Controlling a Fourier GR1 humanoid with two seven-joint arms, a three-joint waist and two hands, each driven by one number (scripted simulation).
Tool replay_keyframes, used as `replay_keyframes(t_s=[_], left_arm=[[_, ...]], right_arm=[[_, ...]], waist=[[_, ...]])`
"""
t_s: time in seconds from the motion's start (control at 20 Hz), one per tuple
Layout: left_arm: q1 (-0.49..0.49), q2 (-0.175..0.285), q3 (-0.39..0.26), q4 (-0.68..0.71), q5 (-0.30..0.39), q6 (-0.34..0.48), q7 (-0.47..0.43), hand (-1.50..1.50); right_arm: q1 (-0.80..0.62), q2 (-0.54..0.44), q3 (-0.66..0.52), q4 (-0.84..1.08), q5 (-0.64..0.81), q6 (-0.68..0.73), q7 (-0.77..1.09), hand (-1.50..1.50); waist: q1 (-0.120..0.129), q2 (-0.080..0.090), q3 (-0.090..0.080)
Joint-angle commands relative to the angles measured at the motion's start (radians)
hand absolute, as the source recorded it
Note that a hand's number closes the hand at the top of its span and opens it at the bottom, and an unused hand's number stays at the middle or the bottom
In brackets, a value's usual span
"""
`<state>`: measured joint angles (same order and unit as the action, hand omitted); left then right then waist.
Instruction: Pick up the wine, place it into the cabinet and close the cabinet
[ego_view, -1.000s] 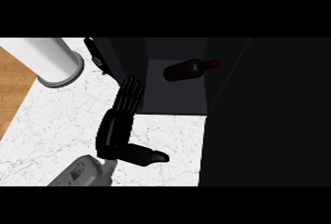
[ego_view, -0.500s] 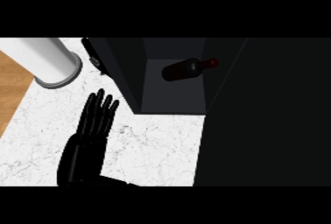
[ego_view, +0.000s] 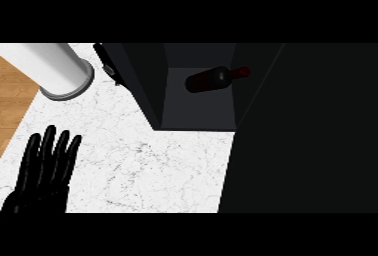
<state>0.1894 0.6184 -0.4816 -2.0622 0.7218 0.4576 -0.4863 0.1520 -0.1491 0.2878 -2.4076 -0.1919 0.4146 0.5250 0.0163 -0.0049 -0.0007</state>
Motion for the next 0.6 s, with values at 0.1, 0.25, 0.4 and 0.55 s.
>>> replay_keyframes(t_s=[0.1, 0.25, 0.4, 0.55], left_arm=[[0.178, 0.081, 0.166, -0.084, 0.079, -0.095, -0.020, -1.50], [0.268, 0.123, 0.257, -0.126, 0.143, -0.183, -0.020, -1.50], [0.356, 0.138, 0.344, -0.101, 0.171, -0.277, -0.051, -1.50], [0.390, 0.152, 0.439, -0.074, 0.216, -0.368, -0.062, -1.50]], right_arm=[[0.019, 0.078, 0.222, -0.101, 0.064, -0.067, 0.097, 1.50], [-0.072, 0.134, 0.318, -0.038, 0.179, -0.120, 0.126, 1.50], [-0.145, 0.147, 0.386, -0.014, 0.240, -0.200, 0.139, 1.50], [-0.275, 0.148, 0.457, 0.022, 0.295, -0.304, 0.195, 1.50]], waist=[[-0.003, -0.001, 0.000], [0.004, -0.002, -0.001], [0.008, -0.001, -0.001], [0.017, -0.002, -0.002]])
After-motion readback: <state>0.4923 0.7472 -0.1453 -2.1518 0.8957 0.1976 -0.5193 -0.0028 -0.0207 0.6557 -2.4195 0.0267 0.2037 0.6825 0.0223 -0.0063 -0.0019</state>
